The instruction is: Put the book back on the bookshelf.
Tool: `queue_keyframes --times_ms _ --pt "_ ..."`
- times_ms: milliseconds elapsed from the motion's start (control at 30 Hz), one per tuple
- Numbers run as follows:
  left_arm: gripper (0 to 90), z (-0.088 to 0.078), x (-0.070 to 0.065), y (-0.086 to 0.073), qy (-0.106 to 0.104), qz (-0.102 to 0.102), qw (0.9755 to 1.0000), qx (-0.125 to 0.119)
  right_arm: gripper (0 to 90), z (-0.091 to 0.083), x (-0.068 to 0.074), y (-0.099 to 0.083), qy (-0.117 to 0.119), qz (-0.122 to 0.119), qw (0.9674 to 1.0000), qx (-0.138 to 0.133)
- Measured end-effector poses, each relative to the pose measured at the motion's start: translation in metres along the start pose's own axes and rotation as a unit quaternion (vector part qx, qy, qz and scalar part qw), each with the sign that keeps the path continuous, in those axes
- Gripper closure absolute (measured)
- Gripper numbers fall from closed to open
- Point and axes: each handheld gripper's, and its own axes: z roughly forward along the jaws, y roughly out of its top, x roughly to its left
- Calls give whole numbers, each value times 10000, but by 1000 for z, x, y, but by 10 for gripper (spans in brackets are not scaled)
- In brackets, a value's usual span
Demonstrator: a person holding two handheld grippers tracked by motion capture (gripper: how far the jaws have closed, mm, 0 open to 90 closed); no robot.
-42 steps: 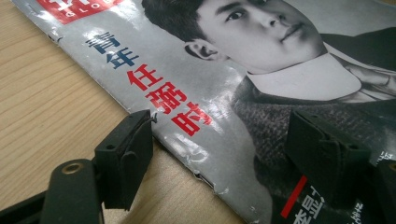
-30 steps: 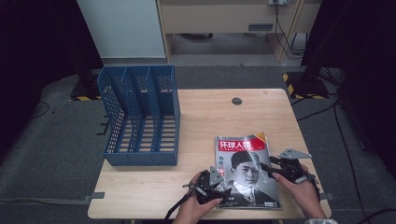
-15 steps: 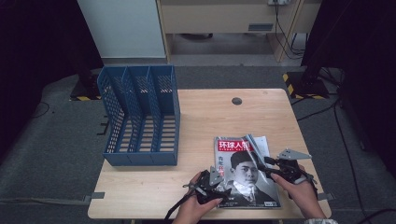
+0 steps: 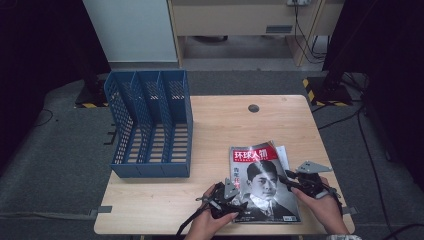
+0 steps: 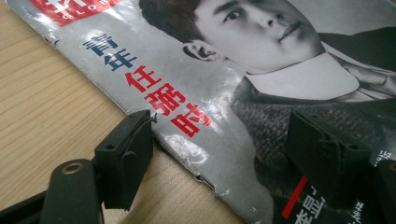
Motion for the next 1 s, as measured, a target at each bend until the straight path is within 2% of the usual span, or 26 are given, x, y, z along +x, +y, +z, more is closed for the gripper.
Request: queue_keyframes --times_ms 133,267,333,400,467,567,733,900,1000 --pt "226 0 1 0 -22 21 10000 0 664 -4 4 2 137 -125 9997 -126" --pt "225 1 2 1 -84 65 9999 4 628 -1 4 1 80 -169 9998 -90" --pt "223 1 5 1 -153 116 9998 5 575 3 2 1 15 -115 9999 -77" --pt "224 1 6 1 -196 136 9997 5 567 5 1 1 -10 -79 9999 -67" --pt "227 1 10 2 -307 241 9992 10 537 8 0 1 -65 -61 9999 -50" --pt "228 3 10 3 -310 247 9992 11 521 12 -3 2 -125 -19 9999 -68" --pt "228 4 10 4 -283 230 9993 4 534 16 -9 3 -159 122 9996 -177" --pt "228 4 9 4 -283 230 9993 4 579 13 -5 4 -67 45 9993 -355" --pt "228 4 9 4 -283 228 9993 4 578 14 -3 2 -62 45 9994 -326"
